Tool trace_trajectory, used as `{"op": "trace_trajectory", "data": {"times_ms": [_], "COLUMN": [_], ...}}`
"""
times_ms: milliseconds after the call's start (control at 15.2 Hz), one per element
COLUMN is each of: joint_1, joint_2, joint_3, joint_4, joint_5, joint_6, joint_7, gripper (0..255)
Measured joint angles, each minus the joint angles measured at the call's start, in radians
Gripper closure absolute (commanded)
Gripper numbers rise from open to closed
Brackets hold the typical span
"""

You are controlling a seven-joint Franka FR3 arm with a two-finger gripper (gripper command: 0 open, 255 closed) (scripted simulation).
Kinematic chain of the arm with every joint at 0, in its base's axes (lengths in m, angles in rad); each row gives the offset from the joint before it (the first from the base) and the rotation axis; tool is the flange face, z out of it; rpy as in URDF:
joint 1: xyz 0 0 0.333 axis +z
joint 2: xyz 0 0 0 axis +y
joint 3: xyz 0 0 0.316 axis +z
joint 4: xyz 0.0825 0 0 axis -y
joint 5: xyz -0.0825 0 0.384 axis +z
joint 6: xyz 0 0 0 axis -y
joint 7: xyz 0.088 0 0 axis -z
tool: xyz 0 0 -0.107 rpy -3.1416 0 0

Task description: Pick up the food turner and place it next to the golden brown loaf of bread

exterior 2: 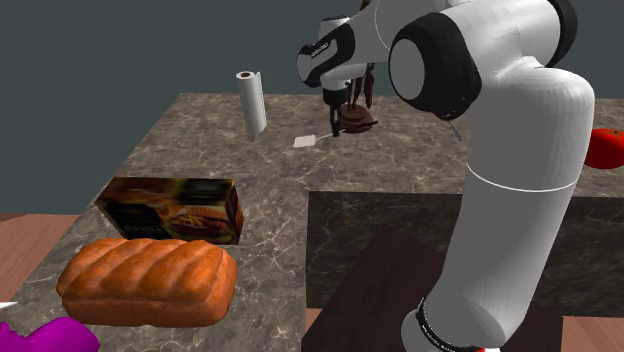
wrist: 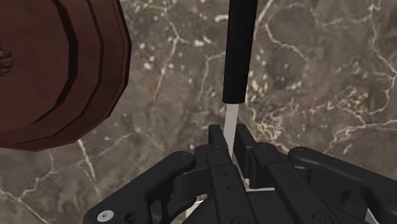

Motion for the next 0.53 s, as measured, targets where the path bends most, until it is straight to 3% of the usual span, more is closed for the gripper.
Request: {"op": "trace_trajectory", "data": {"times_ms": [528], "joint_1": [0.008], "joint_2": [-0.041], "joint_3": [-0.005], "joint_4": [0.059], "joint_5": [-0.022], "joint_6": [-0.096], "joint_7": [0.013], "gripper": [255]}}
